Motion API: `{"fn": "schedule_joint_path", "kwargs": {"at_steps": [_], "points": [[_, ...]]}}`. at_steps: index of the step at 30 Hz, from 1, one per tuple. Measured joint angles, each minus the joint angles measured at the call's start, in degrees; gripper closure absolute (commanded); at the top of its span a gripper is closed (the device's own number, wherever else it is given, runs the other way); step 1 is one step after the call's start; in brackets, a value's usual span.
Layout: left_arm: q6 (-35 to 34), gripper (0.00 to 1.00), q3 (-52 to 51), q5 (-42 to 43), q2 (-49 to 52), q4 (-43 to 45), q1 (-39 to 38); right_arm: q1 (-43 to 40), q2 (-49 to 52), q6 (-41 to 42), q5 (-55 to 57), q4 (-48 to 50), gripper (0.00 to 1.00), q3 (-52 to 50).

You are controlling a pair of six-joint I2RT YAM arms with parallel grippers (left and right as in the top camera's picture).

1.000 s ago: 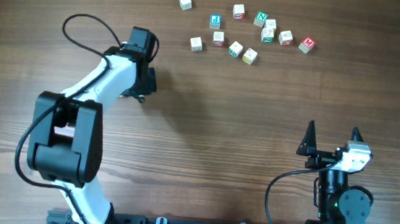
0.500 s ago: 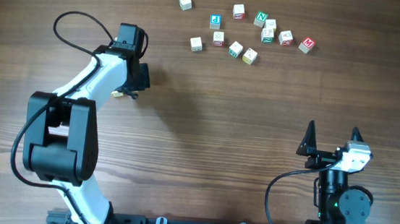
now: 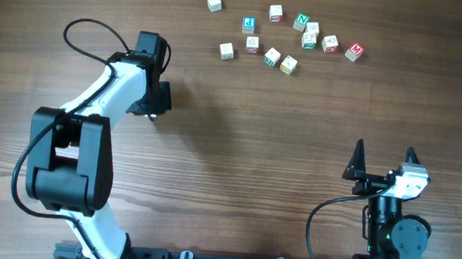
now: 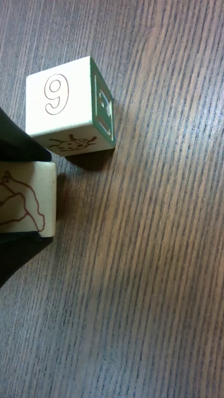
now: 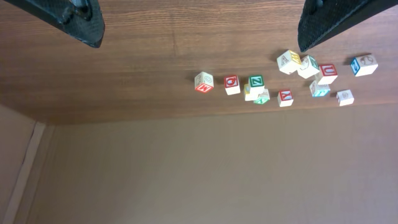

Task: Form a horizontal line
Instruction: 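Place the second block to the right of the first block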

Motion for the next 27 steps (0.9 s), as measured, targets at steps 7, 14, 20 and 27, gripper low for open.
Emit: {"fn": "schedule_joint_path", "kwargs": {"at_steps": [7, 14, 20, 27], "points": [[0.0, 0.82, 0.0, -0.9, 0.0, -0.2, 0.0, 0.0, 0.0, 0.0, 0.0, 0.0, 0.0, 0.0], [-0.4, 0.83, 0.0, -0.9, 0.0, -0.2, 0.0, 0.0, 0.0, 0.0, 0.0, 0.0, 0.0, 0.0], [-0.6, 0.83, 0.0, -0.9, 0.0, -0.2, 0.0, 0.0, 0.0, 0.0, 0.0, 0.0, 0.0, 0.0], [-1.8, 0.84, 0.0, -0.9, 0.0, -0.3, 0.0, 0.0, 0.0, 0.0, 0.0, 0.0, 0.0, 0.0]]}}
